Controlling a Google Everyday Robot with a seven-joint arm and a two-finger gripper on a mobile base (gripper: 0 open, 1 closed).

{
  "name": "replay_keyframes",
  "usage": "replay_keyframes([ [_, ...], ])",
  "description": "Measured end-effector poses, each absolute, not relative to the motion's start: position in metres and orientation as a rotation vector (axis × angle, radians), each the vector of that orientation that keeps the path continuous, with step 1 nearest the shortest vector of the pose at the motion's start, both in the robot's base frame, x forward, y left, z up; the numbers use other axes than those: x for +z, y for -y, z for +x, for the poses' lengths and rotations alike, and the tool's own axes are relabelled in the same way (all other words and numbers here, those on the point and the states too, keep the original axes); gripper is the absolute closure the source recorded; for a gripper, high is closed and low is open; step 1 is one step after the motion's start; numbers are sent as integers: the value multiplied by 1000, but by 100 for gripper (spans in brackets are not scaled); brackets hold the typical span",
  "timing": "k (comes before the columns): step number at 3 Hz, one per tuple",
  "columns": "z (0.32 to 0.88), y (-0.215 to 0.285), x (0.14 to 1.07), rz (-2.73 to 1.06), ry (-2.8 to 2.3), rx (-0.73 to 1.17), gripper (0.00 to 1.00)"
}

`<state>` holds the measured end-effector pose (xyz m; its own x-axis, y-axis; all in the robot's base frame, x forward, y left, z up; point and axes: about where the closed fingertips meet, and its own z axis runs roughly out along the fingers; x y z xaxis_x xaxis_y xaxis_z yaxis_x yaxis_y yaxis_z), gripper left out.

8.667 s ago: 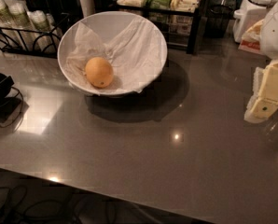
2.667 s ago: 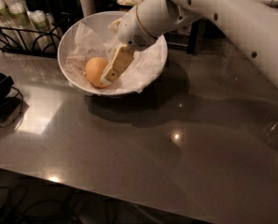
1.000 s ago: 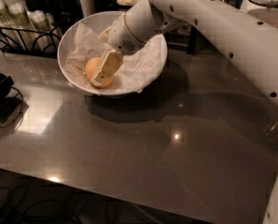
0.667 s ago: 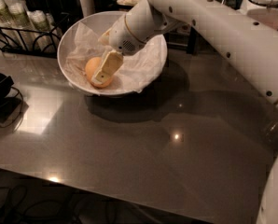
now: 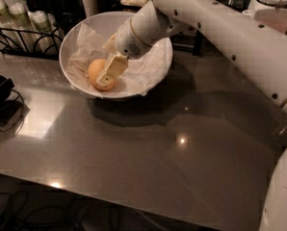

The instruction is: Pick orange from white bowl

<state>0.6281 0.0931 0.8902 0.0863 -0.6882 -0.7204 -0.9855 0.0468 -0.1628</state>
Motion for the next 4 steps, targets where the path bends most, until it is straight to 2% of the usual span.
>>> replay_keyframes([
  [4, 632, -98, 864, -1722, -1708, 617, 22],
])
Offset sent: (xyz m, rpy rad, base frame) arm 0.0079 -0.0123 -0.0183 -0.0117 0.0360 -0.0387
